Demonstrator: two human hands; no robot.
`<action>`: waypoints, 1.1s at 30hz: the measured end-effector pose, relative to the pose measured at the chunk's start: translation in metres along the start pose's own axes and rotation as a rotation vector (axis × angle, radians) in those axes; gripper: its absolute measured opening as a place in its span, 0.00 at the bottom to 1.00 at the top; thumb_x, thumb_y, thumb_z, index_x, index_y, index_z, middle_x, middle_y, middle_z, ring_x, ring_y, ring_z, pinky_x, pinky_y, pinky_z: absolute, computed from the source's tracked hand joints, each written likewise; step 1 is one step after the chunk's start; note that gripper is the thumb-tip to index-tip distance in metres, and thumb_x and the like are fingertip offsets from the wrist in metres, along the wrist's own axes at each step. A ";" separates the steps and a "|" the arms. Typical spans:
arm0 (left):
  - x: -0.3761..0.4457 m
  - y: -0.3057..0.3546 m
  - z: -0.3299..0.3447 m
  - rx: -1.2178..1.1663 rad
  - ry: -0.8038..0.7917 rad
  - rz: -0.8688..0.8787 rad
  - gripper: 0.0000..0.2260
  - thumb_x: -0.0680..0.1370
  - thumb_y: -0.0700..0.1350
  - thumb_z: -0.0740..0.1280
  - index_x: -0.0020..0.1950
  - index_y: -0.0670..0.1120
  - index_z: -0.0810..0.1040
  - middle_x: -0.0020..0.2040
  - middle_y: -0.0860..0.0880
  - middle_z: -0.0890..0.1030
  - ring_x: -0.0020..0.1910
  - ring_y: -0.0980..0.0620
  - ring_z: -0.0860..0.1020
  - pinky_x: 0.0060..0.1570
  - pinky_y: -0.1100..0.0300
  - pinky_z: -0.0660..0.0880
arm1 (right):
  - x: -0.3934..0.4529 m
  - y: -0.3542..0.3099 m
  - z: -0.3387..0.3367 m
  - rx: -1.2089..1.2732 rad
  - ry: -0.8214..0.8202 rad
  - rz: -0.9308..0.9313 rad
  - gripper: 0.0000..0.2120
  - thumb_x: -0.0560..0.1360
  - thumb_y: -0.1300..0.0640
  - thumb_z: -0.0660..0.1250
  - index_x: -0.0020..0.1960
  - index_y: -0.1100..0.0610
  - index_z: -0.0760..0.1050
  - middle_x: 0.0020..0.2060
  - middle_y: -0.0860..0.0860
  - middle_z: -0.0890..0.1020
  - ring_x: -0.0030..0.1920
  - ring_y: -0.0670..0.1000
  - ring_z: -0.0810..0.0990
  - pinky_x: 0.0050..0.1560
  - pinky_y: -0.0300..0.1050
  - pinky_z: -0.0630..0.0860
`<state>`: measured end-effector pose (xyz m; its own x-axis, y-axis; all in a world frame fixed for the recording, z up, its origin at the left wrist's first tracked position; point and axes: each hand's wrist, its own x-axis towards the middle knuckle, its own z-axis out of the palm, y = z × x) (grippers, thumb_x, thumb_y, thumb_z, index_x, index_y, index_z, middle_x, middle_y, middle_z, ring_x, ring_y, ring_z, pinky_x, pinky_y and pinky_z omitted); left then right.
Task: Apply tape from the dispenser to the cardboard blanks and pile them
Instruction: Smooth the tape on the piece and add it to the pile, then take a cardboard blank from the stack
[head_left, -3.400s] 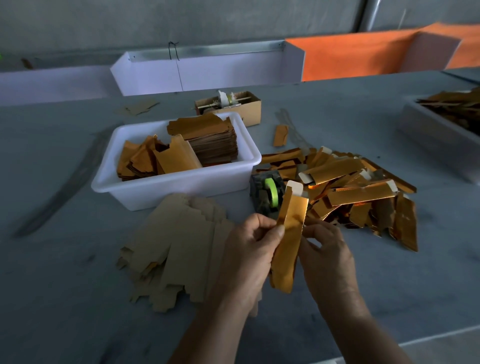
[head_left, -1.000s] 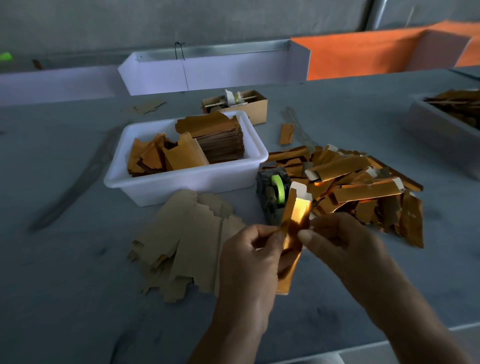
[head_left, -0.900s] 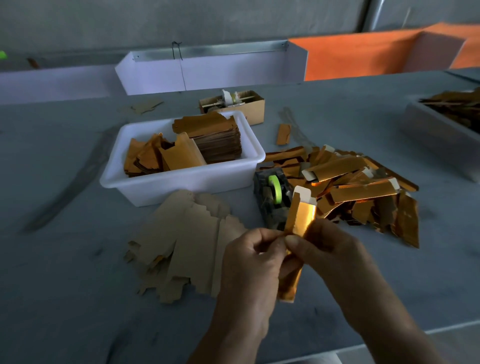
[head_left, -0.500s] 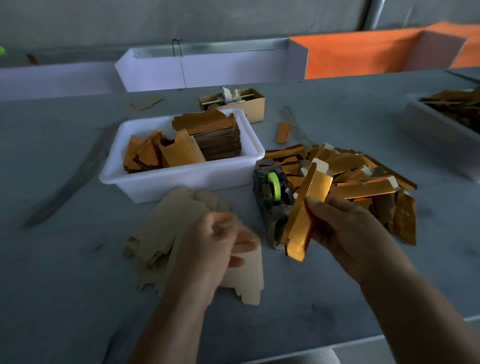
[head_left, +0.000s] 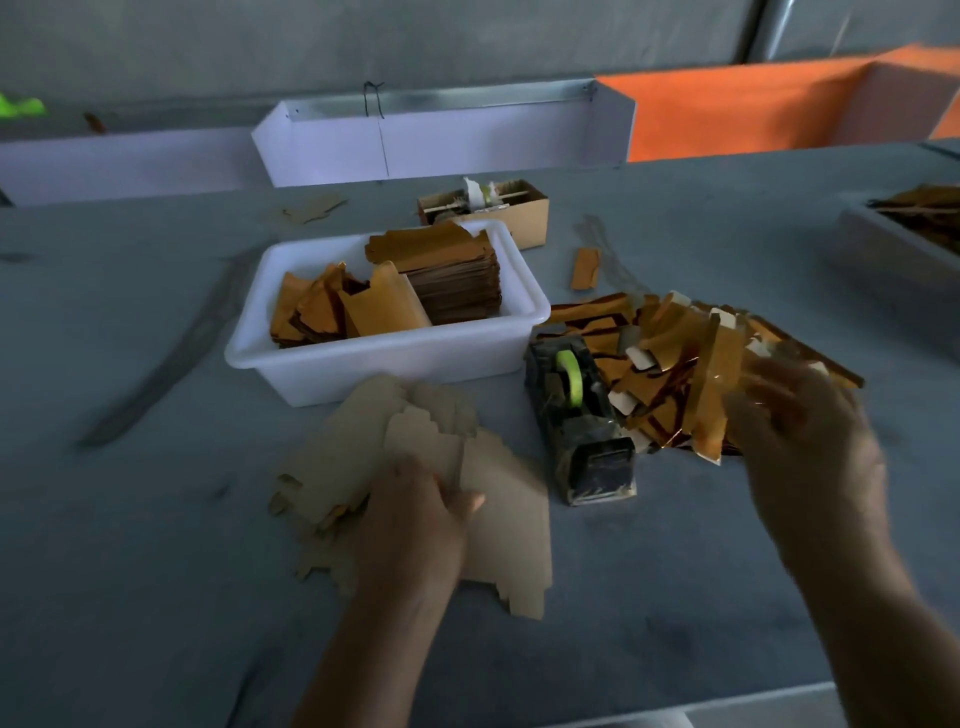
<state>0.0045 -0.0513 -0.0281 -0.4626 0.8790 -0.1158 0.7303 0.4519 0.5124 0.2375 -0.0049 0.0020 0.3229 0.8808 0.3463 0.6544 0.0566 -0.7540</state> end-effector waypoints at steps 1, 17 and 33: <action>-0.002 0.001 0.002 0.058 -0.009 0.009 0.22 0.73 0.61 0.68 0.53 0.44 0.74 0.51 0.47 0.78 0.53 0.46 0.76 0.48 0.56 0.71 | -0.014 0.001 0.001 -0.018 -0.009 -0.055 0.14 0.74 0.57 0.67 0.60 0.55 0.76 0.59 0.55 0.76 0.51 0.45 0.73 0.44 0.30 0.68; 0.006 -0.004 -0.025 -0.162 0.061 0.074 0.16 0.78 0.47 0.65 0.32 0.42 0.70 0.25 0.50 0.67 0.28 0.50 0.66 0.30 0.56 0.60 | -0.084 -0.017 0.025 0.201 -0.524 0.058 0.10 0.74 0.59 0.67 0.44 0.44 0.78 0.41 0.44 0.83 0.42 0.40 0.81 0.40 0.29 0.75; -0.026 0.032 -0.018 -0.857 -0.249 -0.026 0.08 0.68 0.49 0.76 0.45 0.52 0.81 0.38 0.60 0.84 0.37 0.64 0.81 0.32 0.72 0.71 | -0.069 -0.046 0.031 0.737 -0.620 0.458 0.04 0.74 0.60 0.66 0.44 0.54 0.79 0.35 0.45 0.83 0.37 0.43 0.80 0.42 0.45 0.77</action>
<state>0.0308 -0.0620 0.0065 -0.2782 0.9228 -0.2664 0.0479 0.2903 0.9557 0.1635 -0.0537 -0.0045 -0.1069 0.9640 -0.2435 -0.0835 -0.2528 -0.9639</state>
